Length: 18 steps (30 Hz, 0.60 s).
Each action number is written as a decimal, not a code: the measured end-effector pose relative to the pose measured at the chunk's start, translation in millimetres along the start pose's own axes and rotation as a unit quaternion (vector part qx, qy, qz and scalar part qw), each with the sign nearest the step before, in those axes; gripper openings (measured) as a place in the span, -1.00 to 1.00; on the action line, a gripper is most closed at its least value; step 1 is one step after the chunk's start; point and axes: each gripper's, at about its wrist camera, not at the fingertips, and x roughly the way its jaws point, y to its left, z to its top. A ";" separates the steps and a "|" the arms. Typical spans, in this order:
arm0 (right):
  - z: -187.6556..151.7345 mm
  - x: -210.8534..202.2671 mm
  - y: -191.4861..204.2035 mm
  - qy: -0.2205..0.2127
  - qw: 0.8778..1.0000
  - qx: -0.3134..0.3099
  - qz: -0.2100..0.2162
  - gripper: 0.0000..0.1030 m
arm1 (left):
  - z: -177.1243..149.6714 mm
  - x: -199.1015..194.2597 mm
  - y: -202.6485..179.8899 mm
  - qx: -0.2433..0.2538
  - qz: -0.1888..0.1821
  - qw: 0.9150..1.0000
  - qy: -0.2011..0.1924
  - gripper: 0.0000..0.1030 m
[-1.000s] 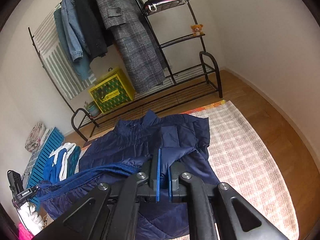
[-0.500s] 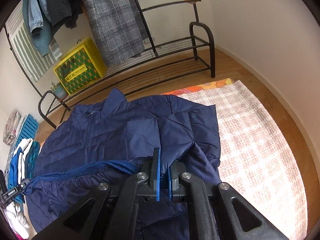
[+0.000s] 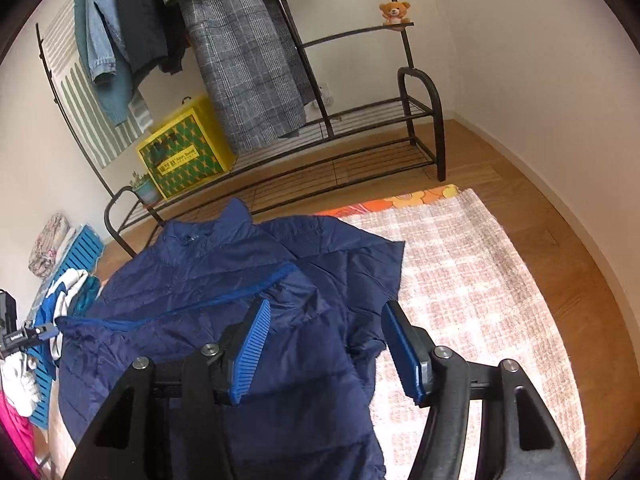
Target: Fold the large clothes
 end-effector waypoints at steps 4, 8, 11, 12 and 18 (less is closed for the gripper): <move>-10.1 14.9 -1.5 0.019 1.000 -0.011 0.003 0.18 | 0.0 -0.9 11.4 0.009 0.011 1.000 -0.015 0.51; -12.4 32.7 5.6 0.040 0.999 -0.024 0.005 0.18 | -15.1 22.3 7.3 0.059 0.047 0.997 0.024 0.50; -16.3 43.0 8.1 0.057 0.998 -0.031 0.005 0.14 | -22.6 37.4 11.6 0.043 0.035 0.998 0.042 0.22; -17.9 45.8 9.3 0.063 0.997 -0.035 0.006 0.12 | -24.2 41.5 11.4 0.040 0.032 0.998 0.046 0.14; -29.1 55.8 22.3 0.095 0.992 -0.075 -0.018 -0.75 | -35.4 51.1 -3.1 0.083 0.048 0.994 0.049 -0.78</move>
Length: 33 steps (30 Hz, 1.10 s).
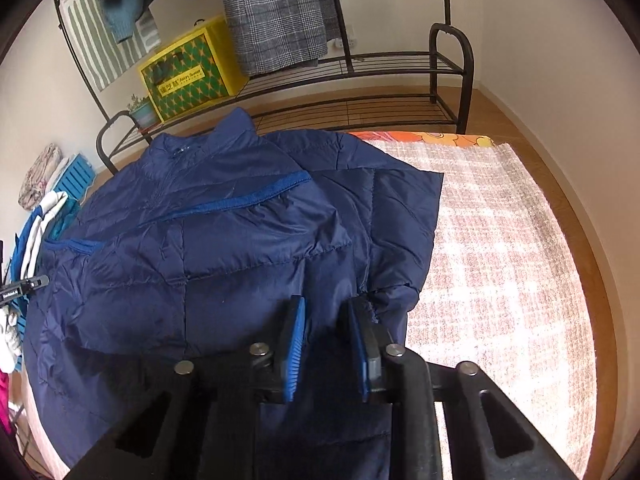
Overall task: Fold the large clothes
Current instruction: 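Grasp the folded jacket edge with both tools and lift it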
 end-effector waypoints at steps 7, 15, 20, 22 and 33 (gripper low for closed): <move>-3.7 -11.9 17.0 -0.007 0.999 -0.029 -0.038 -0.98 | -3.1 -20.9 -12.0 0.042 0.033 0.997 -0.049 -0.95; 13.9 -63.1 24.9 -0.074 0.994 -0.034 -0.077 -1.00 | 19.8 -65.8 -24.8 0.075 0.049 0.990 -0.113 -0.96; 41.6 -77.2 27.9 -0.112 0.988 -0.037 -0.100 -1.00 | 52.5 -70.8 -20.9 0.062 0.053 0.987 -0.138 -0.96; 56.7 -70.8 27.7 -0.120 0.986 -0.034 -0.110 -1.00 | 70.9 -65.8 -18.6 0.055 0.058 0.986 -0.146 -0.96; 111.7 27.7 21.2 -0.101 0.978 -0.024 -0.179 -1.00 | 147.6 32.0 -2.7 0.022 0.121 0.983 -0.133 -0.96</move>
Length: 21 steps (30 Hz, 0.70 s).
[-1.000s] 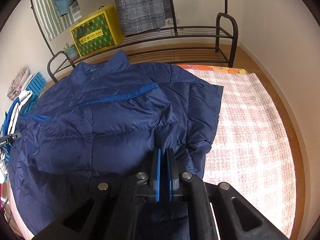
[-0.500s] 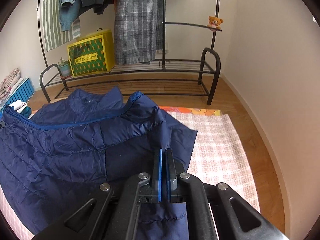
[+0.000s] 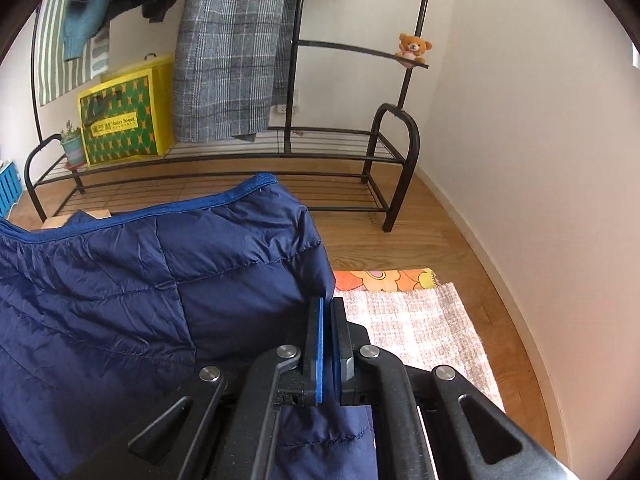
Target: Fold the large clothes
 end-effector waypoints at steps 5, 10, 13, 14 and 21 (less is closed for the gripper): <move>-21.6 48.0 8.3 0.048 0.999 -0.001 -0.008 -0.99 | -25.1 54.6 -7.7 0.004 0.028 0.998 0.052 -0.87; -23.4 45.9 4.7 0.056 0.998 0.009 -0.022 -0.52 | -24.0 55.4 -7.3 0.001 0.052 0.997 0.055 -0.40; -19.6 14.5 -11.5 0.035 0.998 0.044 0.011 -0.43 | -13.7 29.8 0.6 -0.003 0.052 0.998 0.034 -0.29; -21.2 0.7 -17.2 0.027 0.998 0.055 0.024 -0.43 | -10.8 17.3 1.9 -0.003 0.049 0.998 0.025 -0.29; -78.0 -96.7 -35.4 0.007 0.988 0.114 0.102 -0.30 | -7.8 -66.6 -41.8 0.028 -0.042 0.999 -0.017 -0.27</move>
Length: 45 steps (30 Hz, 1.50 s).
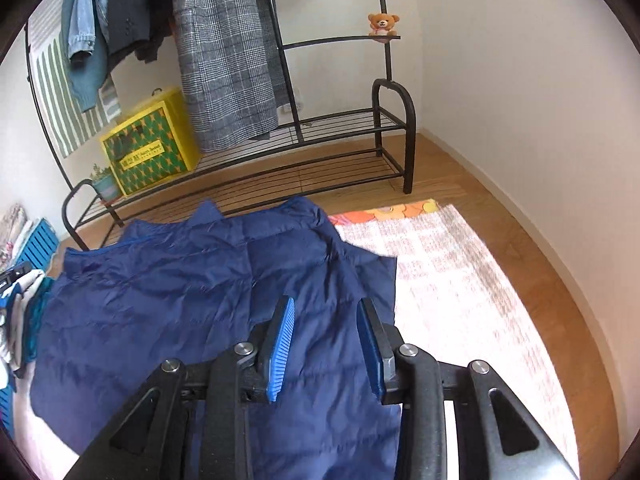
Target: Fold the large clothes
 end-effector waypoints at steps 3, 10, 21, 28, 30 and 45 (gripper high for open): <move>-36.9 -33.2 -7.3 0.005 0.999 0.036 0.014 0.18 | -4.4 -14.2 -39.6 0.004 -0.062 0.998 0.004 -0.26; -95.2 -28.8 -19.5 0.060 0.992 0.101 0.042 0.29 | -14.6 19.7 -151.5 0.066 -0.090 0.994 0.016 -0.26; -115.1 6.8 -20.6 0.060 0.979 0.176 0.079 0.53 | -36.2 123.8 -185.8 0.065 -0.049 0.992 0.093 -0.26; -133.0 -21.3 -39.9 0.040 0.970 0.227 0.074 0.51 | -47.5 36.1 -157.2 0.054 -0.068 0.995 0.047 -0.26; -137.8 -18.8 -43.7 0.046 0.969 0.232 0.076 0.51 | -62.3 15.4 -155.8 0.070 -0.073 0.994 0.045 -0.26; -113.5 -9.1 -4.0 0.029 0.977 0.202 0.059 -0.81 | -138.2 7.3 -190.3 0.086 -0.066 0.992 0.072 -0.26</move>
